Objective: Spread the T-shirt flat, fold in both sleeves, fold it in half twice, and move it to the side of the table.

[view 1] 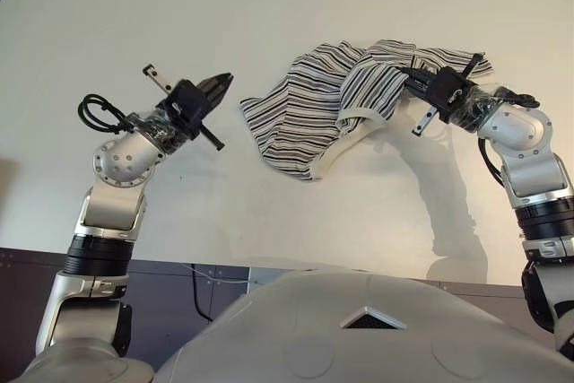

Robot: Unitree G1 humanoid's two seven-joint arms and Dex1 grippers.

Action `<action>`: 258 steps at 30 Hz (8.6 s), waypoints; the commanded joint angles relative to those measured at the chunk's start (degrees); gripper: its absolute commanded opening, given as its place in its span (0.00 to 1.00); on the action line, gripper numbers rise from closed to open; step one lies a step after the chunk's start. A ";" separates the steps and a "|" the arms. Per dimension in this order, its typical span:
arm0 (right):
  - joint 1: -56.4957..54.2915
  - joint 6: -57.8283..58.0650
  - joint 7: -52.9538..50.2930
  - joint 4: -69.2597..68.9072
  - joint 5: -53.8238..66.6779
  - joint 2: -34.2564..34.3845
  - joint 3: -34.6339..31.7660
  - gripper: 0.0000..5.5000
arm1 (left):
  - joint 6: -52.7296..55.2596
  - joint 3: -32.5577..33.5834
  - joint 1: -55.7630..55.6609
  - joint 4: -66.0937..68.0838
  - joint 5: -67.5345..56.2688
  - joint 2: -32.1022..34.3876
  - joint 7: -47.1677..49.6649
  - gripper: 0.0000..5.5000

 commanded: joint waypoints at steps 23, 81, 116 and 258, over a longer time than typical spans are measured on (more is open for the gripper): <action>1.52 -29.33 -17.78 12.35 -33.65 -6.61 6.12 0.32 | -0.81 -5.16 7.51 -2.62 18.74 -2.11 -1.81 0.02; 0.28 -24.07 -23.18 10.58 -32.36 -1.79 2.26 0.02 | -17.21 -11.03 10.79 -0.49 41.66 8.56 -1.45 0.36; -1.07 3.97 -7.12 -1.70 2.45 4.93 -7.80 0.02 | 0.42 -1.39 -2.39 -4.55 9.48 -3.26 0.37 0.02; 20.09 15.73 -2.83 -12.79 -9.93 -9.97 -2.16 0.47 | 19.98 -12.81 21.05 -10.41 25.78 -0.43 10.76 0.38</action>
